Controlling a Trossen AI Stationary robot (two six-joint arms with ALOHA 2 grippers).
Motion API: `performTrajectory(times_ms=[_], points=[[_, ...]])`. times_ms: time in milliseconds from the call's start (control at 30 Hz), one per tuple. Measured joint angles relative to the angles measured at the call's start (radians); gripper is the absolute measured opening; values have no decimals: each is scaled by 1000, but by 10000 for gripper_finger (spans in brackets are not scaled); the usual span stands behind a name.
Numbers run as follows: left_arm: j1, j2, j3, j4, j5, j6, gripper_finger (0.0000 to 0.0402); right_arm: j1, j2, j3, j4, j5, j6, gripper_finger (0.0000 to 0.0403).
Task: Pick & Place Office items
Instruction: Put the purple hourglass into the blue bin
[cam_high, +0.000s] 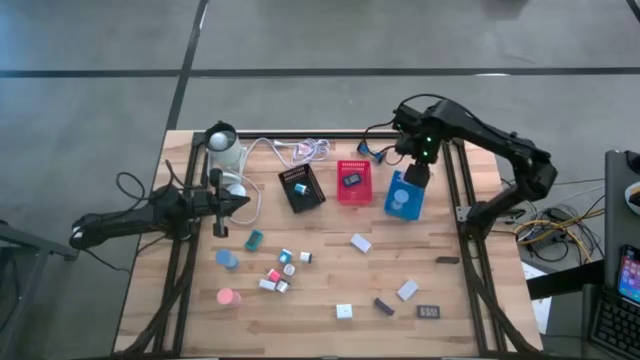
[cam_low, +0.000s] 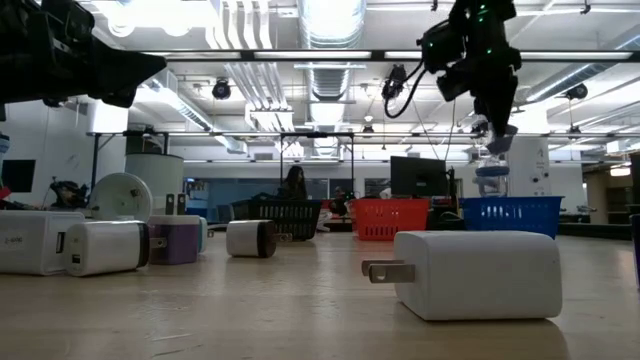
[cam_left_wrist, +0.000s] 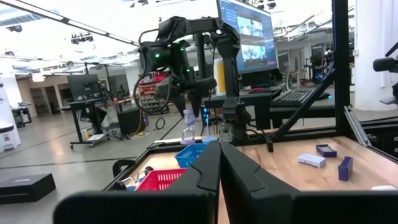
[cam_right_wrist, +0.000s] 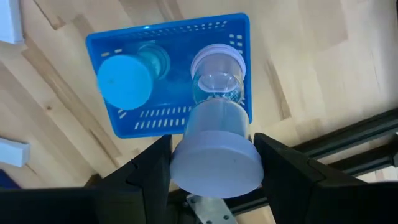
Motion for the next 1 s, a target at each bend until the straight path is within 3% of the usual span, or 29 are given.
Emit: performTrajectory(times_ms=[1000], points=[[0,0,0,-1,0,7,8,0,290,2,80,-40,-102,194]])
